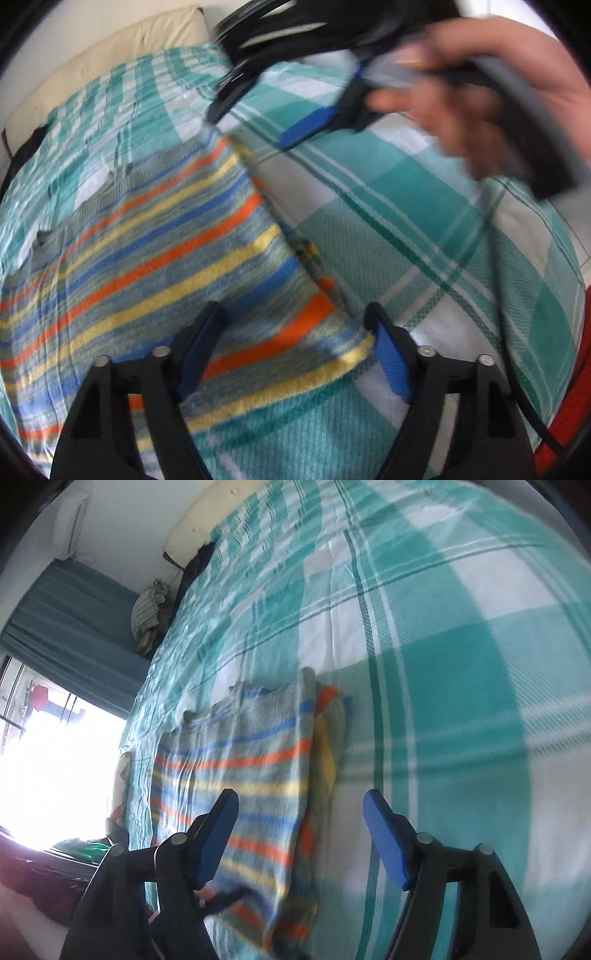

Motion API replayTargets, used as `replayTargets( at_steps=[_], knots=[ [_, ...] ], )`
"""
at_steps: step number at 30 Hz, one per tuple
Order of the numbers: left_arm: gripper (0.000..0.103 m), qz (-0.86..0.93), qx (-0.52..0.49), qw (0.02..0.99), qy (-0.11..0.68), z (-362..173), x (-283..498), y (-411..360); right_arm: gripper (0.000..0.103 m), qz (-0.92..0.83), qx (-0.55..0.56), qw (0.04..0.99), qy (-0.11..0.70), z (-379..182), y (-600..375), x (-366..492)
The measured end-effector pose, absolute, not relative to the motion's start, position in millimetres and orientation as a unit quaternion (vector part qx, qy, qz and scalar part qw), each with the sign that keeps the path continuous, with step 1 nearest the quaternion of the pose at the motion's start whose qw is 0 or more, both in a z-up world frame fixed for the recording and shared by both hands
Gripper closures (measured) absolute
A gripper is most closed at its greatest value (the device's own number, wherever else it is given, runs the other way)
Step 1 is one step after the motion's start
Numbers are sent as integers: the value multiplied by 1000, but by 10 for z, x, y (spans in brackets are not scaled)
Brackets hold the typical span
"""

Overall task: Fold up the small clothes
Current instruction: 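Grasp one side edge of the folded sweater with the left tool while the right tool grasps it too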

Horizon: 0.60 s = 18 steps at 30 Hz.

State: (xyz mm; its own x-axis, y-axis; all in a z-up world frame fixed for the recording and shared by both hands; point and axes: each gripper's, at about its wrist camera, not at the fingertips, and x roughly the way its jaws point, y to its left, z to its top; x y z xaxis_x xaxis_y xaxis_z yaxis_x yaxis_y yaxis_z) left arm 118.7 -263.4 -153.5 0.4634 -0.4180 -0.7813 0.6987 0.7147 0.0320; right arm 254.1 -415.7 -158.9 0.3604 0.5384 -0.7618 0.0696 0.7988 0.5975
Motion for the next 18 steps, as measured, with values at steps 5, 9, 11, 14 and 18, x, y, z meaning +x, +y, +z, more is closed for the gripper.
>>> replayTargets(
  at_steps=[5,9,11,14,18],
  knots=[
    [94,-353,160,835,390,-1499,1177,-2629,81,151,295,766,552,-1881,-4038,3062],
    [96,-353,65,846,394,-1265,1242,-2184,94,148,265,791,532,-1643,-3912,3091],
    [96,-342,16,855,390,-1109,1258,-1844,94,162,240,807,514,-1354,-3756,3045],
    [96,-314,-60,862,394,-950,1296,-1235,94,192,221,815,500,-1028,-3389,3052],
    [96,-255,-123,871,402,-915,1342,-432,94,226,202,814,495,-864,-2674,3200]
  ],
)
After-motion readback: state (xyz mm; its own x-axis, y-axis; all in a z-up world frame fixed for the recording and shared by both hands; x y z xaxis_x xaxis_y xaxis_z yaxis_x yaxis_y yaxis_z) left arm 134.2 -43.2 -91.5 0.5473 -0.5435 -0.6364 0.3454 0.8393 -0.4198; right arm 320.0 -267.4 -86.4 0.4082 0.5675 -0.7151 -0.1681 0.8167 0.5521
